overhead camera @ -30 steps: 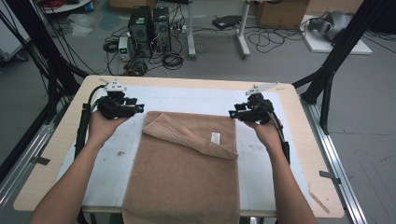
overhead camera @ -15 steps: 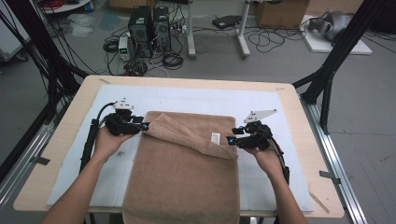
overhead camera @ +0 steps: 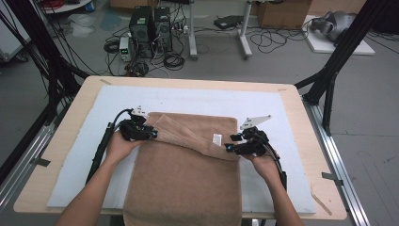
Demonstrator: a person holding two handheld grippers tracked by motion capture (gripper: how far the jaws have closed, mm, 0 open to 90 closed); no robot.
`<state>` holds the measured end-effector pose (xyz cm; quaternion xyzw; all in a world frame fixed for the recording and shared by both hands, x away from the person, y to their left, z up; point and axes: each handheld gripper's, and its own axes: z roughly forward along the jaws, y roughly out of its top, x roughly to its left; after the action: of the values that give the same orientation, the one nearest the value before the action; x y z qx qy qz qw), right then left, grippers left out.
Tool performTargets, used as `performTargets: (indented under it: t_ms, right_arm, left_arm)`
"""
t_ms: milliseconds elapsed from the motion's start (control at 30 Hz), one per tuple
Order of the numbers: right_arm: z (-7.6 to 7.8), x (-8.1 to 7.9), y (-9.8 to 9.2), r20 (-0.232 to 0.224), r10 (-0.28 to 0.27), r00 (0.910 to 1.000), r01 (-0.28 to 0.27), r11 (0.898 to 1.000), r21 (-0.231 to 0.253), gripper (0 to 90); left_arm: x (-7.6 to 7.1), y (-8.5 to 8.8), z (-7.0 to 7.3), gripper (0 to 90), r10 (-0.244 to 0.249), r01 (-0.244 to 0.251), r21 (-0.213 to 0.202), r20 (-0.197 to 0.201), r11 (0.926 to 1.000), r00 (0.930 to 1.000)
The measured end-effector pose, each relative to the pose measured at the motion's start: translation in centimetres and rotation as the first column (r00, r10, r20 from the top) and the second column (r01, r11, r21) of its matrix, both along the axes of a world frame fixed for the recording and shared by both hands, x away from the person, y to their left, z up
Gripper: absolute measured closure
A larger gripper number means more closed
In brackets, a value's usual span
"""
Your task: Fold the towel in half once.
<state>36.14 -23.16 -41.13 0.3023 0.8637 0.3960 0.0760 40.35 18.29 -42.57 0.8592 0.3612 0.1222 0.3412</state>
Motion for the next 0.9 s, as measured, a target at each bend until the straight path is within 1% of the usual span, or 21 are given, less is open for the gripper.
performTargets:
  t_ms: [67,100,133,167,200,367,467,500,567,633,733,767,833,867,900]
  right_arm:
    - [-0.1,0.0,0.0,0.001,0.000,1.0000,0.000,1.000,0.001,50.1]
    - [-0.1,0.0,0.0,0.001,-0.002,1.0000,0.002,1.000,0.005,50.1]
    - [-0.1,0.0,0.0,0.001,-0.003,1.0000,0.003,1.000,0.007,50.1]
    - [-0.1,0.0,0.0,-0.003,-0.005,1.0000,0.006,1.000,0.008,50.1]
    - [-0.1,-0.1,-0.1,-0.001,-0.004,1.0000,0.004,1.000,0.009,50.1]
    - [-0.2,-0.2,-0.1,0.004,-0.002,1.0000,0.002,1.000,0.015,49.7]
    - [-0.2,-0.3,-0.1,0.004,-0.006,1.0000,0.006,1.000,0.019,49.2]
    - [-0.2,-0.3,-0.2,0.010,-0.005,0.9999,0.005,1.000,0.017,49.2]
    - [-0.2,-0.3,-0.2,0.003,-0.009,1.0000,0.009,1.000,0.022,49.1]
    - [-0.2,-0.3,-0.2,0.006,-0.011,0.9999,0.011,1.000,0.021,48.5]
    - [-0.2,-0.4,-0.3,0.010,-0.011,0.9999,0.011,1.000,0.023,48.0]
    - [-0.2,-0.4,-0.3,0.013,-0.010,0.9999,0.010,1.000,0.025,47.9]
    - [-0.2,-0.4,-0.4,0.007,-0.015,0.9999,0.015,1.000,0.027,47.7]
    - [-0.2,-0.4,-0.4,0.009,-0.015,0.9998,0.015,1.000,0.026,47.6]
    - [-0.2,-0.4,-0.4,0.012,-0.014,0.9998,0.014,1.000,0.027,47.6]
  left_arm:
    - [0.0,-0.2,0.0,78.8,-0.002,0.002,0.012,0.007,0.9999,1.0000]
    - [-0.1,-0.2,0.0,81.5,-0.007,0.007,0.012,0.004,0.9999,1.0000]
    - [-0.1,-0.2,0.0,85.0,-0.008,0.007,0.022,0.011,0.9997,0.9999]
    - [-0.2,-0.3,0.0,87.9,-0.007,0.007,0.022,0.012,0.9997,0.9999]
    - [-0.2,-0.3,0.1,89.4,-0.007,0.006,0.027,0.013,0.9996,0.9999]
    - [-0.6,0.0,0.7,89.6,-0.017,0.016,0.037,0.029,0.9992,0.9994]
    - [-1.1,0.4,1.2,89.7,-0.016,0.016,0.008,0.046,0.9998,0.9988]
    - [-1.3,0.6,1.4,89.7,-0.016,0.016,0.003,0.050,0.9999,0.9986]
    - [-1.6,0.8,1.6,89.7,-0.021,0.021,-0.005,0.055,0.9998,0.9983]
    - [-1.8,1.0,1.8,89.7,-0.022,0.023,-0.017,0.060,0.9996,0.9980]
    - [-2.3,1.1,2.0,89.8,-0.033,0.035,-0.025,0.073,0.9991,0.9968]
    - [-2.4,1.1,2.0,89.8,-0.033,0.035,-0.023,0.071,0.9991,0.9969]
    - [-2.3,1.2,1.9,89.6,-0.024,0.026,-0.027,0.075,0.9993,0.9969]
    - [-2.1,1.1,1.9,87.9,-0.010,0.012,-0.031,0.079,0.9994,0.9969]
    - [-1.9,1.1,1.8,80.1,0.003,0.000,-0.038,0.080,0.9993,0.9968]
